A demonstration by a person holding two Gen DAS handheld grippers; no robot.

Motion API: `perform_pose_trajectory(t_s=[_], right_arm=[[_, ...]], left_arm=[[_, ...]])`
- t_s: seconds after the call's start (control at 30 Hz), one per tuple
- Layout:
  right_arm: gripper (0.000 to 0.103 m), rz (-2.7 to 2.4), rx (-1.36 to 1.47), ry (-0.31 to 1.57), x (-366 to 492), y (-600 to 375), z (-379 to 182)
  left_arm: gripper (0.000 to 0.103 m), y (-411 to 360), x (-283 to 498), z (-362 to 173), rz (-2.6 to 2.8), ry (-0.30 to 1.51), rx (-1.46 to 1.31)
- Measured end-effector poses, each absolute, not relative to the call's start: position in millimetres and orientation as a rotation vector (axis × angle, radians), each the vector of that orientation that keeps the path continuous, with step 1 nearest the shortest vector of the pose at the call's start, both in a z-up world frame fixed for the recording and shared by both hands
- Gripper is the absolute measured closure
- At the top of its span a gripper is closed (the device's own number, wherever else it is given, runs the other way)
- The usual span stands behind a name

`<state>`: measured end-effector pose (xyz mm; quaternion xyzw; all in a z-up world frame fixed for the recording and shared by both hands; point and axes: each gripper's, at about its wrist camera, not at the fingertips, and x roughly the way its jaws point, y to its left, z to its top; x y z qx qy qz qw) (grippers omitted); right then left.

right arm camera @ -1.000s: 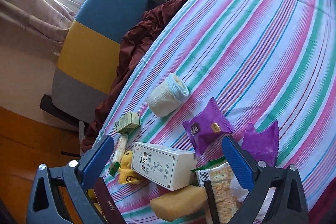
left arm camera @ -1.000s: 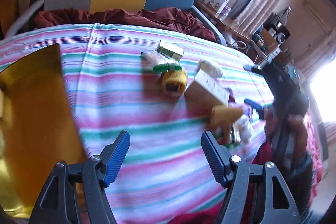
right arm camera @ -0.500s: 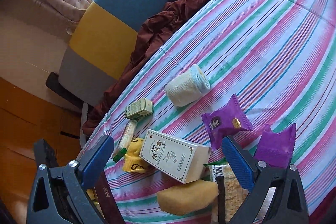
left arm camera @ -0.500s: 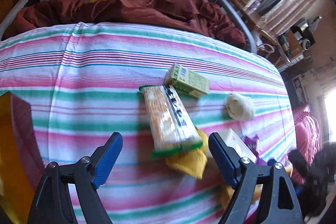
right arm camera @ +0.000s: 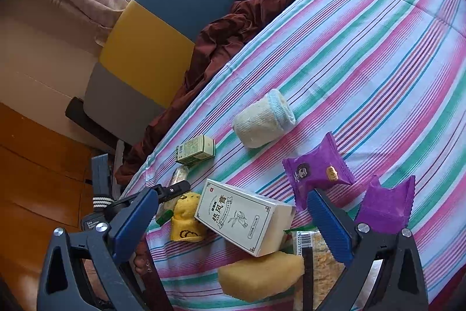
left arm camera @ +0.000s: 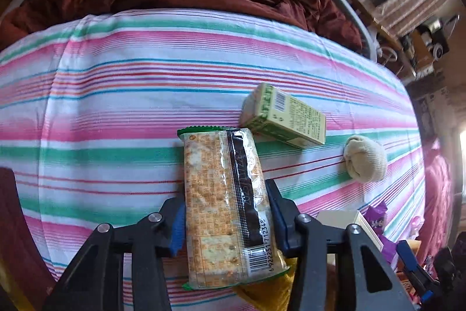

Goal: Organize objects
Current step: 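Lift the cracker packet with the left tool while the right tool approaches the yellow sponge block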

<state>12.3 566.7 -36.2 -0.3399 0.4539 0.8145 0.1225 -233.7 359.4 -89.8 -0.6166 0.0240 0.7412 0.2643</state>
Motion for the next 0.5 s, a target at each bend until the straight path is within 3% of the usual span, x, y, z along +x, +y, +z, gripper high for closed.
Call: perform_pose_trajectory(t_s=[0.33, 0.5], right_arm=[[0.000, 2.328, -0.951, 1.324, 18, 579, -39], [0.000, 2.282, -0.921, 1.355, 25, 589, -41]], left_arm=[[0.055, 299, -148, -63, 2.080, 0.095, -1.492], [0.055, 289, -66, -72, 2.079, 0.235, -1.375]])
